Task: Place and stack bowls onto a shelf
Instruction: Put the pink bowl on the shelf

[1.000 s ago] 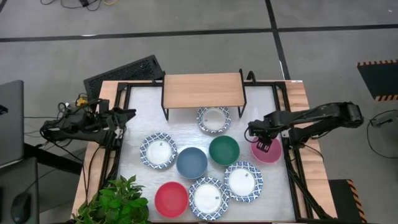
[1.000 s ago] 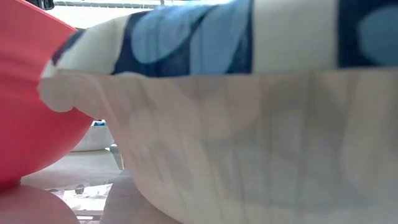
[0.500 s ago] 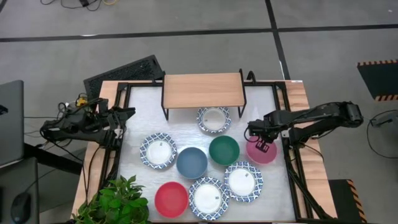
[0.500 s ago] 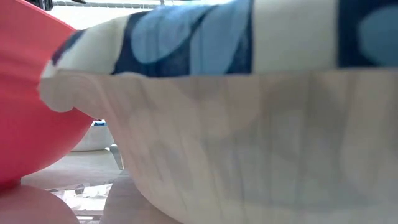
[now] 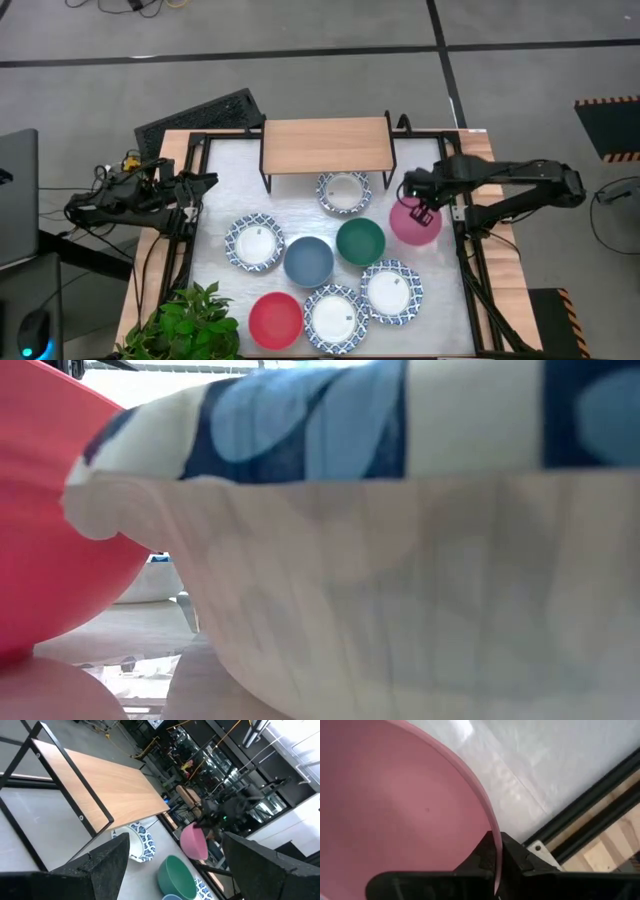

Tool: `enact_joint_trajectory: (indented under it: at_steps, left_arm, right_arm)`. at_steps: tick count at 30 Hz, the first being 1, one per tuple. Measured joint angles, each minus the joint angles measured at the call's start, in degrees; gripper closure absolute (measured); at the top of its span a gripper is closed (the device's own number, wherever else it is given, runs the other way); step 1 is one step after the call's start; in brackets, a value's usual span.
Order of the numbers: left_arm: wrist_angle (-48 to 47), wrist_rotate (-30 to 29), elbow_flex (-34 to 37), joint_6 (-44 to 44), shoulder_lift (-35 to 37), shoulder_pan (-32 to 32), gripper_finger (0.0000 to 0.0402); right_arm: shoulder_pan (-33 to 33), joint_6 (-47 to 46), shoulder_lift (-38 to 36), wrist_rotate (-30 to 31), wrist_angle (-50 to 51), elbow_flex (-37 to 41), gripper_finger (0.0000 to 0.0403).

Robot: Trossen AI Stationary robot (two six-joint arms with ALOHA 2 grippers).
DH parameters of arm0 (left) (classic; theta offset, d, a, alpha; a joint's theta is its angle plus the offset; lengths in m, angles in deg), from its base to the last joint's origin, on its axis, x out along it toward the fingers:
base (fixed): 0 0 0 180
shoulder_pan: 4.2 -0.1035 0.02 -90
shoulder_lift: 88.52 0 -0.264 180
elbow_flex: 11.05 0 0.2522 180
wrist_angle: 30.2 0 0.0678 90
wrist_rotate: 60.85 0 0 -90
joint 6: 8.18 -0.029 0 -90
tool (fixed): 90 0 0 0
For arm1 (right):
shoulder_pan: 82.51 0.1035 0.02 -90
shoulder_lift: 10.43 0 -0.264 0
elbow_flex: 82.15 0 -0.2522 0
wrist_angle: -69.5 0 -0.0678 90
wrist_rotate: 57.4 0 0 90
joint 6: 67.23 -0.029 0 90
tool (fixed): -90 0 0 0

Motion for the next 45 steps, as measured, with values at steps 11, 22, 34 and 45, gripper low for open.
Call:
enact_joint_trajectory:
  at_steps: [11, 22, 34, 45]
  left_arm:
    - [-3.21, -0.02, 0.00, 1.56, 0.00, 0.01, 0.0100]
    - [-5.33, 0.00, 0.00, 3.03, 0.00, -0.01, 0.0100]
    - [-5.38, -2.19, -0.02, 3.98, 0.02, -0.02, 0.0100]
    - [-5.36, -3.02, -0.02, 3.94, 0.00, -0.01, 0.0100]
  right_arm:
    - [-10.97, 2.78, 12.88, 3.45, -5.15, -28.57, 0.0374]
    - [-19.73, 12.97, 41.98, -1.31, -7.77, -65.45, 0.0374]
    - [-20.98, 12.27, 56.83, -14.98, -19.72, -70.02, 0.0374]
    - [-20.65, 11.48, 59.35, -11.34, -23.43, -70.06, 0.0359]
